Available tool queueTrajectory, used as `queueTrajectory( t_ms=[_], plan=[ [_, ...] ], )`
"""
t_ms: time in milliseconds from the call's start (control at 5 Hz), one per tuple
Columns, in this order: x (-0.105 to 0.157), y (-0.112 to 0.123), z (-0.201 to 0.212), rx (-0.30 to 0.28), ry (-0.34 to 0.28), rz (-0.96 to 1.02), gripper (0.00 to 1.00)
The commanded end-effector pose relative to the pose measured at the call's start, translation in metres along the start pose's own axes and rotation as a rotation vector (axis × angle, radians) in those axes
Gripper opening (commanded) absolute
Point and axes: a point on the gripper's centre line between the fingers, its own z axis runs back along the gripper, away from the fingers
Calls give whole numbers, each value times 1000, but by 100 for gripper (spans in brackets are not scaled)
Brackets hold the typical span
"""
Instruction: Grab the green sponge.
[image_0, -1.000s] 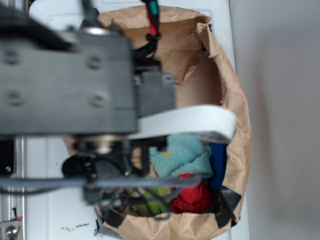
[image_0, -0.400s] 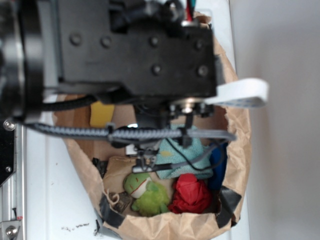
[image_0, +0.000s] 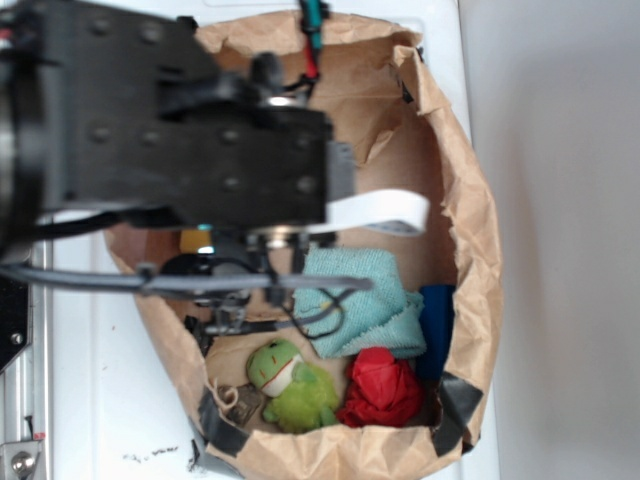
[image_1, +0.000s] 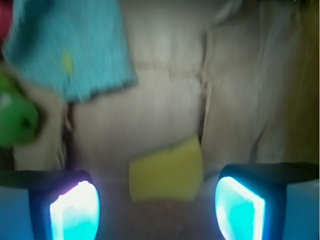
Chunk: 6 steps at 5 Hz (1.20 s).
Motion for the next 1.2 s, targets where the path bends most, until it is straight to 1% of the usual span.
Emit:
queueTrajectory(
  t_ms=[0, 600, 800, 1000],
  plan=[
    [25, 1, 8, 23, -60, 3, 100],
    [25, 1, 8, 23, -60, 3, 100],
    [19, 1, 5, 3, -73, -11, 100],
    [27, -5, -8, 36, -74, -19, 100]
  ],
)
